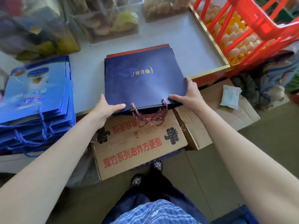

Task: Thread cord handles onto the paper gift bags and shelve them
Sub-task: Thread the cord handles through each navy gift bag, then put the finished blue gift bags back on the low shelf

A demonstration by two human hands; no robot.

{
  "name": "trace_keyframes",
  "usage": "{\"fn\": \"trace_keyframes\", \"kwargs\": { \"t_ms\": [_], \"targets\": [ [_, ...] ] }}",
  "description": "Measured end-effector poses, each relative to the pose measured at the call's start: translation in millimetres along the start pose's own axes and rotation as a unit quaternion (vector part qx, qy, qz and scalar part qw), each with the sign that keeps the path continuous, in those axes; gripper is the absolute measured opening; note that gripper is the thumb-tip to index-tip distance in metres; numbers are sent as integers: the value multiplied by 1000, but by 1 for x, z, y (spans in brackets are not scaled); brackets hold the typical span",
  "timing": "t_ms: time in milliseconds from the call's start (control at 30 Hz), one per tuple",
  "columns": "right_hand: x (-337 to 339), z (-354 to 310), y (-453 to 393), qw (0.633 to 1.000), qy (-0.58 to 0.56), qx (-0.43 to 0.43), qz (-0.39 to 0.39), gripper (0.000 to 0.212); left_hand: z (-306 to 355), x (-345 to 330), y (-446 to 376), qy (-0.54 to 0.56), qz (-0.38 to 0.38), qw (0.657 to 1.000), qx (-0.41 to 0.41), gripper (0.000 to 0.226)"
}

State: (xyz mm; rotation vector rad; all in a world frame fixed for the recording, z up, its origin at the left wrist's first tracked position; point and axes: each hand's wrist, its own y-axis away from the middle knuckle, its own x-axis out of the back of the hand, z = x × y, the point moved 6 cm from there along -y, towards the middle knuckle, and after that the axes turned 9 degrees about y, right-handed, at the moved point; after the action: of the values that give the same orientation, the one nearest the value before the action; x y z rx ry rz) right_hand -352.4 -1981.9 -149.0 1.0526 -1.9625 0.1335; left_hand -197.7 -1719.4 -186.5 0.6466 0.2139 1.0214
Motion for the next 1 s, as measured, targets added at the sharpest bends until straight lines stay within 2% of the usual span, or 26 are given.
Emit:
{"fn": "trace_keyframes", "kwargs": {
  "t_ms": [100,133,200,300,400,467,567,667,833,933,1000],
  "targets": [
    [32,10,41,998,-13,-14,52,93,23,-21,25,-22,-44,997,-64,63],
    [42,18,57,997,-25,-26,73,93,32,-30,34,-35,-60,994,-89,66],
    [59,38,94,991,-52,-49,116,84,46,-53,52,-89,-86,983,-139,85],
    [79,82,153,977,-103,-105,156,64,64,-103,82,-208,-113,948,-215,97],
    [89,133,213,955,-167,-182,166,45,71,-178,114,-296,-198,894,-271,98],
    [90,173,251,928,-223,-237,184,31,65,-234,129,-325,-255,867,-279,105],
    [90,232,301,886,-292,-300,199,18,35,-310,155,-410,-294,823,-261,82],
    [96,288,348,846,-315,-365,227,14,-3,-382,183,-453,-337,787,-248,76],
    [109,388,402,763,-383,-436,284,29,-56,-522,220,-492,-432,715,-245,90],
    [127,447,414,696,-426,-486,313,60,-68,-602,239,-529,-446,676,-253,81],
    [148,483,407,676,-439,-504,309,102,-68,-655,247,-536,-458,664,-250,77]
  ]
}}
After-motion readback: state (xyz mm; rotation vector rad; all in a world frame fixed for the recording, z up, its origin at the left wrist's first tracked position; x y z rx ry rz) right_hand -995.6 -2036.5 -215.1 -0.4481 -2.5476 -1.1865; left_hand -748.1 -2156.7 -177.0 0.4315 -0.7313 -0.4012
